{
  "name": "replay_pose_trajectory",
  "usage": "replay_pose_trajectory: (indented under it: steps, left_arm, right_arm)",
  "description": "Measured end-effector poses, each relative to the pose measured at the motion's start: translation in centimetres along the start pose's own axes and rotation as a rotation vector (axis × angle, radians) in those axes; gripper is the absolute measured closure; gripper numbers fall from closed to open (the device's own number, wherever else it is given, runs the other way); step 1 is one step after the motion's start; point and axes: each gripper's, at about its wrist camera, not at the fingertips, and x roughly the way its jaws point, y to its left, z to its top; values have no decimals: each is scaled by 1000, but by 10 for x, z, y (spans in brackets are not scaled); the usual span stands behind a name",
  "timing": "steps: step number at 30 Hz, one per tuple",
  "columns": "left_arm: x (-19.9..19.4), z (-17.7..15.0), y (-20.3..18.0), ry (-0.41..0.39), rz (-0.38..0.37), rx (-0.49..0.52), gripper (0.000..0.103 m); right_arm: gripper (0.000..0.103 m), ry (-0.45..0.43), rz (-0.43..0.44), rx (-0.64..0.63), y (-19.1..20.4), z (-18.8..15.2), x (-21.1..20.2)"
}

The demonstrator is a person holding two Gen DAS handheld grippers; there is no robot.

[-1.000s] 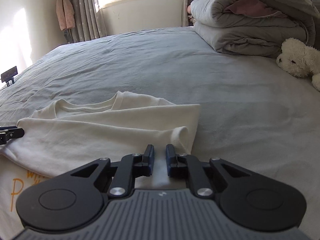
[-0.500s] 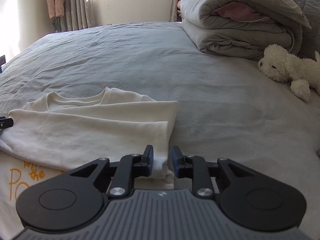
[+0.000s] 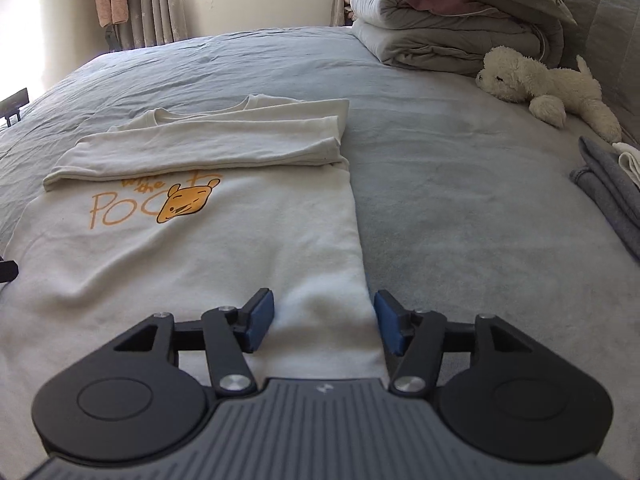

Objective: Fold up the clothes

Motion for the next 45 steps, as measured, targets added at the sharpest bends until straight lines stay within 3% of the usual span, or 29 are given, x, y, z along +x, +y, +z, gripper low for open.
replay_pose_trajectory:
  steps: [15, 21, 29, 34, 40, 43, 45]
  left_arm:
    - [-63, -57, 18, 11, 22, -31, 70]
    - [-88, -78, 16, 20, 28, 17, 70]
    - [-110, -92, 33, 33, -48, -42, 70]
    - [-121, -94, 59, 26, -139, -189, 70]
    - [-127, -93, 78, -11, -295, -391, 56]
    - [-120, -91, 69, -1, -329, -395, 51]
    - [-111, -92, 62, 40, -309, -384, 51]
  right_arm:
    - [43, 37, 6, 22, -12, -73, -70]
    - [46, 57, 18, 67, -21, -88, -88]
    - [53, 80, 33, 102, -29, -103, -105]
    - [56, 77, 54, 142, -36, -109, -112]
    - [55, 37, 102, 227, -48, -109, -116]
    - [55, 17, 126, 269, -54, -109, -117]
    - [56, 3, 142, 297, -58, -109, -118]
